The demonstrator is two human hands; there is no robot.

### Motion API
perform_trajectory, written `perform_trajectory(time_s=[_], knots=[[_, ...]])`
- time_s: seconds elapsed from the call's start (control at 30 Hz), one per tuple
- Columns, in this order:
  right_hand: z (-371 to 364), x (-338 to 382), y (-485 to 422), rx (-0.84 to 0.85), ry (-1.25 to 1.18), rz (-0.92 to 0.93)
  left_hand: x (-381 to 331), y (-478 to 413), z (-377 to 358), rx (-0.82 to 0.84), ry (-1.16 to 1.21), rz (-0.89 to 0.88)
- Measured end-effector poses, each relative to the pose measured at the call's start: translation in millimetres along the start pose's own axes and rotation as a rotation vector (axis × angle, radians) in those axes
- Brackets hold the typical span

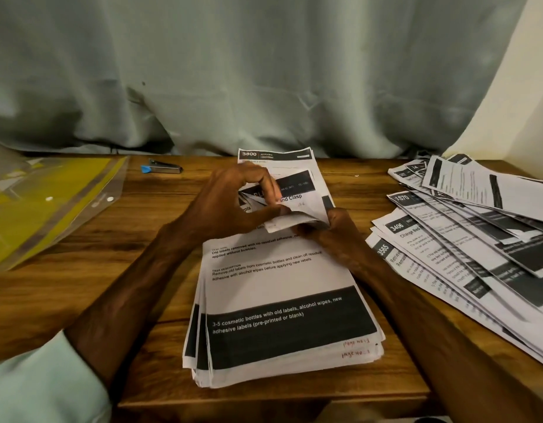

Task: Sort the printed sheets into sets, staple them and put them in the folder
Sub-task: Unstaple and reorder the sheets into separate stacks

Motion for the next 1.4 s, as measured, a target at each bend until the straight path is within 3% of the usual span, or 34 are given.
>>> perform_trajectory(time_s=[0.1,0.33,0.73,1.13,1.4], knots=[[0.5,-0.5,-0.5,0.024,0.045,0.002,-0.2,1.0,-1.0,0.075,0.047,0.116],[-2.5,-3.7,-0.3,0.054,0.153,0.045,2.2,-1.0,-15.1,-0.109,0.003,0.262],[-1.0,-4.2,-1.9,0.01,0.161,0.033,2.0,1.0,-12.7,-0.169,-0.073,0.146],[3.7,-1.9,-0.9,0.042,0.109,0.039,1.4,0.2,-5.1,0.034,-0.098,-0.04],[3.0,-3.2,-2.8,0.008,0.094,0.004,2.2,0.5,-1.6,-0.011,-0.076,-0.064]])
Point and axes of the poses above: each hand's wrist, its own y-axis away from the middle knuckle, its own z-axis out of the back of the hand, x = y × z, the point moved 3 cm from there along -y, towards the middle knuckle, and after that the axes turned 12 degrees about -y, right-handed, at the moved point
